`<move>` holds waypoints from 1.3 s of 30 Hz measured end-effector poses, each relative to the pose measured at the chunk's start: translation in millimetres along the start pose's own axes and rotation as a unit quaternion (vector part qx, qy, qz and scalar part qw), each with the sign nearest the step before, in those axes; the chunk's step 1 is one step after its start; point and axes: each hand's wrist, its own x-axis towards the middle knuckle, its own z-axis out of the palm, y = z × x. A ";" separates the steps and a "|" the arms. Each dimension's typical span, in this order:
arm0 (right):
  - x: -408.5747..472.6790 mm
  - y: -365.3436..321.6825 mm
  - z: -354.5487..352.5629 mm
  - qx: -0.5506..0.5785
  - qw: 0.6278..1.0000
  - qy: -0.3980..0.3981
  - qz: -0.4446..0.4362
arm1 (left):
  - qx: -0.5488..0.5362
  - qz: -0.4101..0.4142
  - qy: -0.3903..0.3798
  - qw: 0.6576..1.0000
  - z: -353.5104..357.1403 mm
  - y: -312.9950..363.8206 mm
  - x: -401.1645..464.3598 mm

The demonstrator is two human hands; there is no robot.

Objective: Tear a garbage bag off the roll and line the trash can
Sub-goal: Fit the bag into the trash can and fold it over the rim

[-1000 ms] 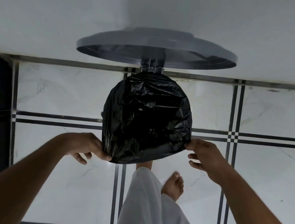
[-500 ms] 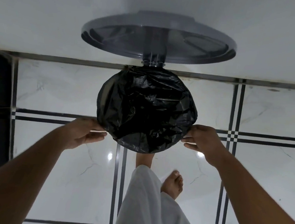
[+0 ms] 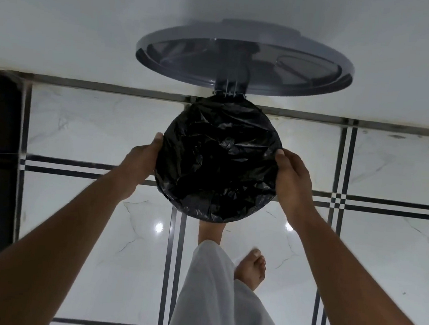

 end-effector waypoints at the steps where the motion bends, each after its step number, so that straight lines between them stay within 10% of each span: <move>1: 3.3 -3.0 -0.1 -0.014 1.000 0.008 0.008 | 0.005 0.005 0.027 1.000 1.6 2.0 2.7; 30: 37.1 -56.0 46.9 -0.308 0.920 -0.061 -0.236 | 0.112 0.223 0.012 0.968 22.9 76.6 31.8; 34: 38.5 -51.9 45.8 -0.298 0.927 -0.060 -0.219 | 0.276 0.461 0.206 0.818 37.4 54.1 -1.8; 37: 34.8 -47.2 45.9 -0.262 0.942 -0.062 -0.201 | 0.427 0.588 0.094 0.680 72.6 13.7 -22.5; 39: 33.4 -46.4 47.2 -0.253 0.943 -0.064 -0.206 | 0.492 0.497 0.060 0.713 98.2 -10.9 -13.6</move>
